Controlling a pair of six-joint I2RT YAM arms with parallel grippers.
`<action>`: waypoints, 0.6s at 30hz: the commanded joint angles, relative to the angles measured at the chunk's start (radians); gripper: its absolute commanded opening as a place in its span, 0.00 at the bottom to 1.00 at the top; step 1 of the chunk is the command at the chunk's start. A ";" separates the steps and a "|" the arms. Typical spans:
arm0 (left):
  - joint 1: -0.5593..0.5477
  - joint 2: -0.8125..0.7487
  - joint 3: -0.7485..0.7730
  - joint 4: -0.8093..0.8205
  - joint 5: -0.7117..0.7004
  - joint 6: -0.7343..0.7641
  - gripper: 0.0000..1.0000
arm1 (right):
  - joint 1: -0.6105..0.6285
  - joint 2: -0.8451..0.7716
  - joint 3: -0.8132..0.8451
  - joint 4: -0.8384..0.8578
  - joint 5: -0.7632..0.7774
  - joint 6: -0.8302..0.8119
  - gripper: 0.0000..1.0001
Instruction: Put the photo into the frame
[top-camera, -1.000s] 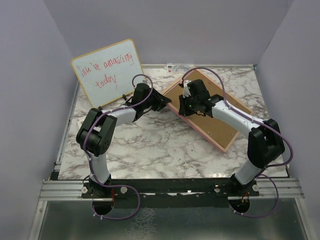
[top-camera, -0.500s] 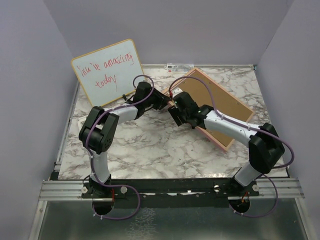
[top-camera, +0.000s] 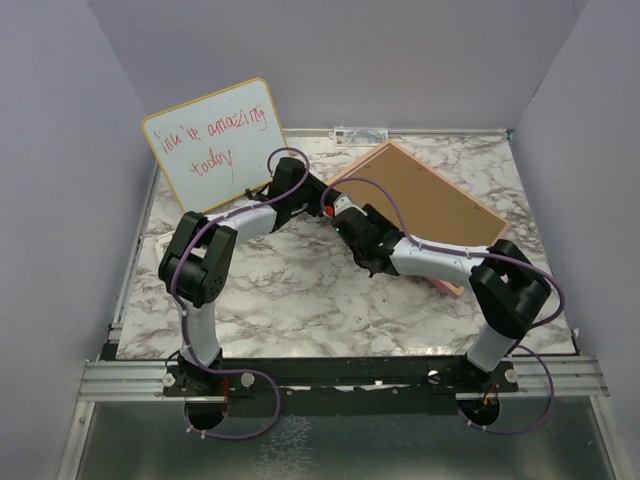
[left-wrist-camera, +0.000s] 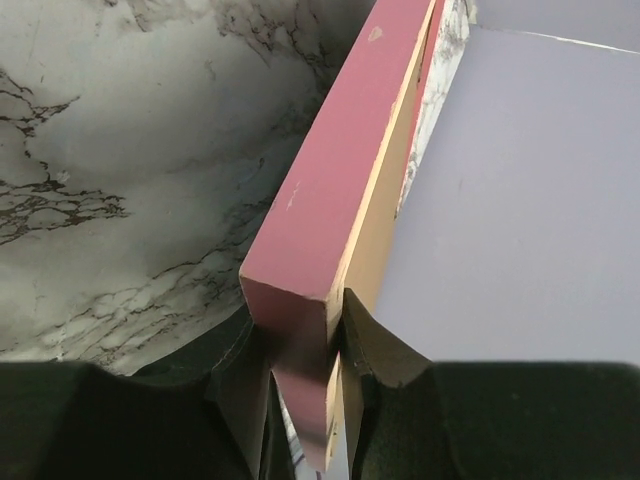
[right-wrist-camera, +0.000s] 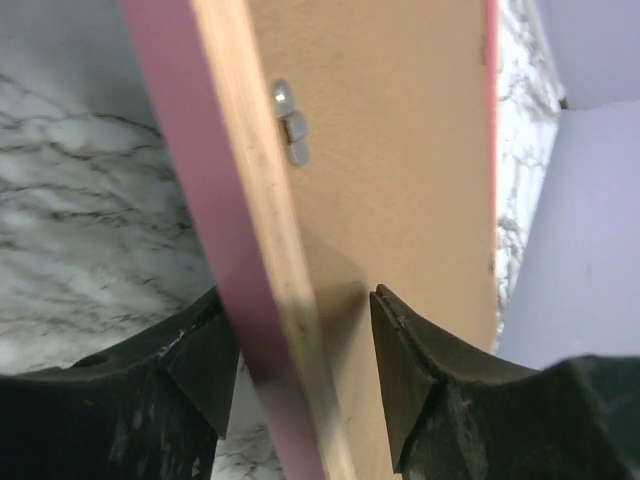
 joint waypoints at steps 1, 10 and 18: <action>-0.004 -0.030 0.043 0.013 0.047 -0.047 0.32 | 0.004 0.019 -0.023 0.166 0.156 -0.126 0.52; 0.007 -0.062 0.056 -0.021 0.053 -0.036 0.38 | 0.004 -0.007 -0.022 0.296 0.182 -0.227 0.18; 0.027 -0.098 0.135 -0.143 0.056 0.075 0.65 | 0.003 -0.055 0.008 0.276 0.157 -0.257 0.01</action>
